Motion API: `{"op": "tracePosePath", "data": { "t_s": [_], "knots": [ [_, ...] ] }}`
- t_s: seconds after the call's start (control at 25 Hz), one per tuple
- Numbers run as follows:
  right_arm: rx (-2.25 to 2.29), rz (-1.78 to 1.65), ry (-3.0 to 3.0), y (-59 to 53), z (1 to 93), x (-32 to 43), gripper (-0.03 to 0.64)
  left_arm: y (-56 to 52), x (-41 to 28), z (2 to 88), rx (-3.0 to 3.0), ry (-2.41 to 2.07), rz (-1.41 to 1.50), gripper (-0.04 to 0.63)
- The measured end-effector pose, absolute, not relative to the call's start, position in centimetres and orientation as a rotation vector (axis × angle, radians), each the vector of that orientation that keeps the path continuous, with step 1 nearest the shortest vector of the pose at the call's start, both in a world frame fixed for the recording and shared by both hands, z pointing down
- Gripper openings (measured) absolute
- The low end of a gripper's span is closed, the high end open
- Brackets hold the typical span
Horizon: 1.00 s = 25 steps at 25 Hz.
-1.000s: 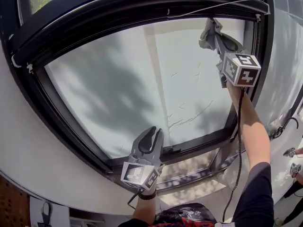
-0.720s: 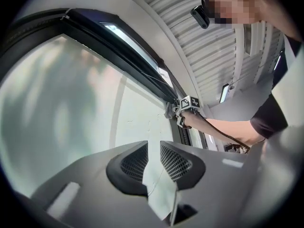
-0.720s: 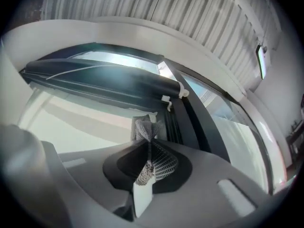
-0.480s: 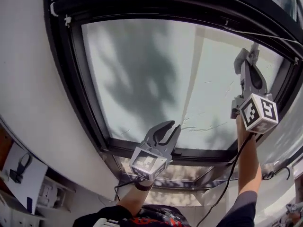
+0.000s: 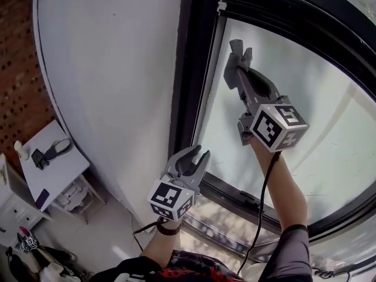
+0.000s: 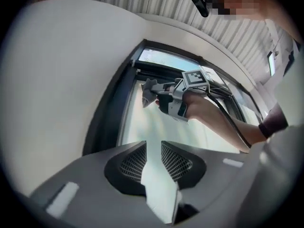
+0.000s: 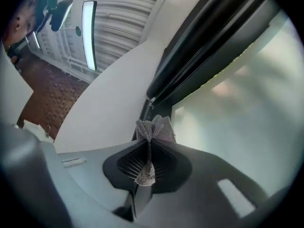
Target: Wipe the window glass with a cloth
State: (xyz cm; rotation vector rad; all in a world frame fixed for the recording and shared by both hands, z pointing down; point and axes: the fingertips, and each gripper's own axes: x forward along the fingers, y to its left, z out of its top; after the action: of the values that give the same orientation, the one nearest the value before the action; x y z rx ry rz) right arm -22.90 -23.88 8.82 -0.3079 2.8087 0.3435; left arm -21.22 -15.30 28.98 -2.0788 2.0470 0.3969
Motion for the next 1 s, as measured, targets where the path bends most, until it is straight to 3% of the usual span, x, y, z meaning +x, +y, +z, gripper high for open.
{"op": "tracePosePath", "data": {
  "t_s": [0.16, 0.32, 0.64, 1.0],
  "knots": [
    [-0.382, 0.421, 2.832, -24.6, 8.7, -28.1, 0.025, -14.0, -24.1, 29.1, -2.029, 2.087, 0.412, 0.078],
    [-0.547, 0.446, 2.806, -27.7, 8.5, -25.1, 0.025, -15.0, -23.3, 29.2, -2.091, 2.035, 0.416, 0.078],
    [-1.002, 0.558, 2.597, -34.0, 6.3, -4.8, 0.023, -21.2, -14.3, 28.6, -2.339, 1.772, 0.419, 0.087],
    [-1.806, 0.616, 2.131, -36.8, 4.5, 28.7, 0.023, -24.9, 0.9, 28.4, -2.615, 1.372, 0.377, 0.069]
  ]
}}
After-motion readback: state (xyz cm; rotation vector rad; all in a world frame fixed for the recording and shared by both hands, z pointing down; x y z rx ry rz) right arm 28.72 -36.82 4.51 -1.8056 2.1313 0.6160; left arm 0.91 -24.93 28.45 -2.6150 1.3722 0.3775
